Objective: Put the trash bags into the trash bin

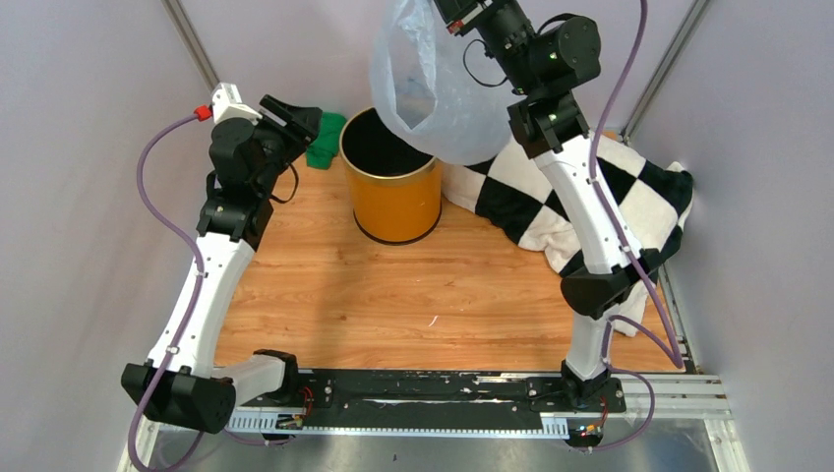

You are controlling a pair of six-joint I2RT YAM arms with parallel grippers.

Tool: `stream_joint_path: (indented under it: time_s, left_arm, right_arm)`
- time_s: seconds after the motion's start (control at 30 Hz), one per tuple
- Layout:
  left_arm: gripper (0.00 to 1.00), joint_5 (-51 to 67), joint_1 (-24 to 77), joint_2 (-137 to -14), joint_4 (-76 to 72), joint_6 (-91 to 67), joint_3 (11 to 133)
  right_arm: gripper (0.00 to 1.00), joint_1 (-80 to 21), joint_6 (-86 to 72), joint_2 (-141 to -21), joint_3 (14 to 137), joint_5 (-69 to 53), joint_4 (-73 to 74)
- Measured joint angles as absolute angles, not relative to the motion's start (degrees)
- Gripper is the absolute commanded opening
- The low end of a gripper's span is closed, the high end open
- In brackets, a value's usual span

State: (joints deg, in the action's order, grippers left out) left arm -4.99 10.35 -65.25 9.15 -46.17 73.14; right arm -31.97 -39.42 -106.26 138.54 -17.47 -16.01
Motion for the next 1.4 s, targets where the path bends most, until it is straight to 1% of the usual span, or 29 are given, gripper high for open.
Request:
stream_joint_path:
  time_s: [0.2,0.3,0.37,0.47,0.5,0.73,0.87,1.0,1.27,1.37,1.4]
  left_arm:
    - [0.63,-2.7,6.9,-68.2,7.2,-48.4,76.4]
    - [0.63,-2.1,6.4,-69.1,6.1,-48.6,78.3]
    - [0.63,-2.0,6.1,-69.2,5.6,-48.6,79.3]
    - [0.61,-2.7,5.7,-68.8,5.1,-48.3,79.7]
    - [0.58,-3.1,5.7,-68.6,5.1,-48.2,79.7]
    - [0.48,-4.1,5.6,-66.5,3.5,-47.0,78.6]
    - [0.42,-1.7,5.7,-67.6,2.6,-46.6,78.7]
    - [0.40,-0.9,6.7,-71.5,3.0,-44.7,81.1]
    - [0.40,-3.9,12.5,-81.2,5.4,-36.5,96.2]
    - [0.34,-4.9,13.5,-84.6,6.0,-34.1,100.5]
    - [0.34,-5.1,13.8,-86.0,6.3,-33.4,101.8]
  right_arm:
    - [0.00,-34.1,-47.0,-111.5,142.7,-14.5,-22.6]
    - [0.00,-34.4,-50.6,-112.2,142.4,-13.2,-24.4]
    - [0.00,-34.4,-53.1,-111.8,139.7,-12.5,-26.2]
    - [0.00,-33.6,-56.8,-109.1,131.2,-12.3,-28.6]
    - [0.00,-33.3,-58.8,-107.5,126.3,-12.4,-30.2]
    - [0.00,-23.5,-66.3,-97.9,97.6,-13.5,-33.5]
    - [0.00,-19.0,-67.0,-93.0,88.2,-15.1,-31.9]
    - [0.00,-17.0,-66.8,-89.4,86.5,-18.4,-30.2]
    - [0.00,-15.5,-67.5,-89.2,87.0,-27.2,-27.9]
    - [0.00,-14.7,-67.7,-90.3,87.6,-29.4,-25.9]
    - [0.00,-14.5,-67.7,-90.3,87.6,-29.9,-25.2]
